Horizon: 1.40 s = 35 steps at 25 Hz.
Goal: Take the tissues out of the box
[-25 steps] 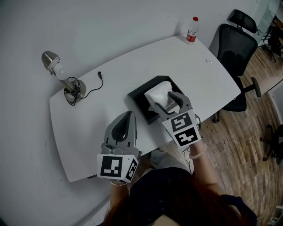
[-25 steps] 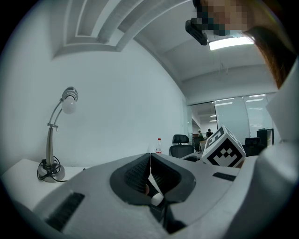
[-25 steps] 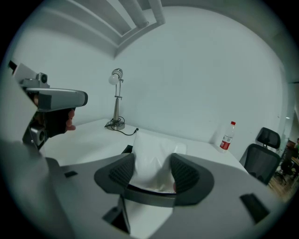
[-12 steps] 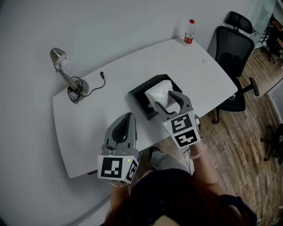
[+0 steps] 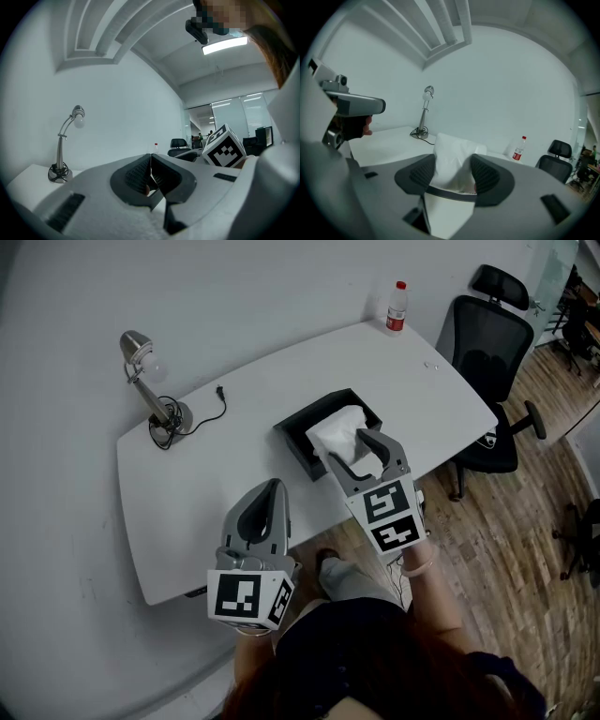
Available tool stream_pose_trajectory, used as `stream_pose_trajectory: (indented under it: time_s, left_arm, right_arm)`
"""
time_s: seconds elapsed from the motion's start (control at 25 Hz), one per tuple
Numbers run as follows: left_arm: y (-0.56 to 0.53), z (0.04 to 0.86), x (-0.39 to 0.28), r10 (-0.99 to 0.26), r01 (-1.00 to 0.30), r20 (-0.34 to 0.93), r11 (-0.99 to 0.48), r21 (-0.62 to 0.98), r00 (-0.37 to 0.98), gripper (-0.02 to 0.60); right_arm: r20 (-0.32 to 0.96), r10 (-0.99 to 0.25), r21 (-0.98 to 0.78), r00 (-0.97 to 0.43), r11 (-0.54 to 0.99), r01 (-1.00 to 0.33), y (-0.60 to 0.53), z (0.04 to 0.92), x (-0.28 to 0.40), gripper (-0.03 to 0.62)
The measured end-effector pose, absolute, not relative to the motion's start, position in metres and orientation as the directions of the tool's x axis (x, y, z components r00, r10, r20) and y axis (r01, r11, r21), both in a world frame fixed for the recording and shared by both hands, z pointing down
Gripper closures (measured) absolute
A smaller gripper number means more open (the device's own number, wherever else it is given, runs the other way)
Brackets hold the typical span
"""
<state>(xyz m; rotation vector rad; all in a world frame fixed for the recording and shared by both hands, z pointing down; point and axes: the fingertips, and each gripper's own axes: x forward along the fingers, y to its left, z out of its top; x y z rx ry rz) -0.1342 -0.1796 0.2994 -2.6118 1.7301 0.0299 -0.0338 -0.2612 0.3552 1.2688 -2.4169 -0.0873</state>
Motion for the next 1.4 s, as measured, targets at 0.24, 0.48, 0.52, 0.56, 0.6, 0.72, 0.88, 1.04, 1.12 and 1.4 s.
stream_pose_trajectory:
  time_s: [0.24, 0.48, 0.52, 0.56, 0.6, 0.72, 0.88, 1.04, 1.12, 1.4]
  left_arm:
    - [-0.158, 0.296, -0.132, -0.92, -0.921, -0.033, -0.39, -0.004, 0.39, 0.557]
    - [-0.138, 0.294, -0.132, -0.92, -0.921, -0.042, -0.389, -0.008, 0.389, 0.557]
    - [-0.134, 0.294, -0.132, -0.92, -0.921, -0.044, -0.389, -0.009, 0.389, 0.557]
    - [-0.131, 0.293, -0.132, -0.92, -0.921, -0.046, -0.389, -0.01, 0.389, 0.557]
    - [-0.127, 0.293, -0.133, -0.92, -0.921, -0.047, -0.389, -0.009, 0.389, 0.557]
    - [-0.117, 0.292, -0.134, -0.92, -0.921, -0.051, -0.389, -0.011, 0.389, 0.557]
    - [-0.105, 0.29, -0.136, -0.921, -0.923, -0.061, -0.385, -0.012, 0.385, 0.557]
    - [-0.097, 0.288, -0.133, -0.917, -0.919, -0.07, -0.393, -0.011, 0.393, 0.557]
    - [-0.094, 0.287, -0.132, -0.915, -0.918, -0.073, -0.397, -0.01, 0.397, 0.557]
    - [-0.089, 0.285, -0.13, -0.91, -0.914, -0.085, -0.406, 0.002, 0.405, 0.557]
  right_arm:
    - [0.302, -0.809, 0.252, -0.504, 0.578, -0.776, -0.241, 0.348, -0.033, 0.338]
    - [0.28, -0.82, 0.258, -0.499, 0.565, -0.784, -0.221, 0.343, -0.031, 0.339]
    - [0.276, -0.822, 0.258, -0.498, 0.563, -0.785, -0.217, 0.342, -0.03, 0.339]
    - [0.271, -0.823, 0.258, -0.498, 0.561, -0.786, -0.214, 0.34, -0.03, 0.34]
    - [0.266, -0.825, 0.258, -0.499, 0.559, -0.788, -0.21, 0.339, -0.03, 0.341]
    - [0.249, -0.83, 0.258, -0.499, 0.553, -0.792, -0.2, 0.333, -0.031, 0.341]
    - [0.231, -0.833, 0.267, -0.503, 0.551, -0.791, -0.186, 0.328, -0.035, 0.341]
    - [0.228, -0.832, 0.272, -0.505, 0.553, -0.788, -0.175, 0.324, -0.036, 0.341]
    - [0.22, -0.835, 0.274, -0.505, 0.549, -0.789, -0.17, 0.321, -0.037, 0.342]
    - [0.189, -0.844, 0.295, -0.503, 0.537, -0.79, -0.158, 0.31, -0.039, 0.344]
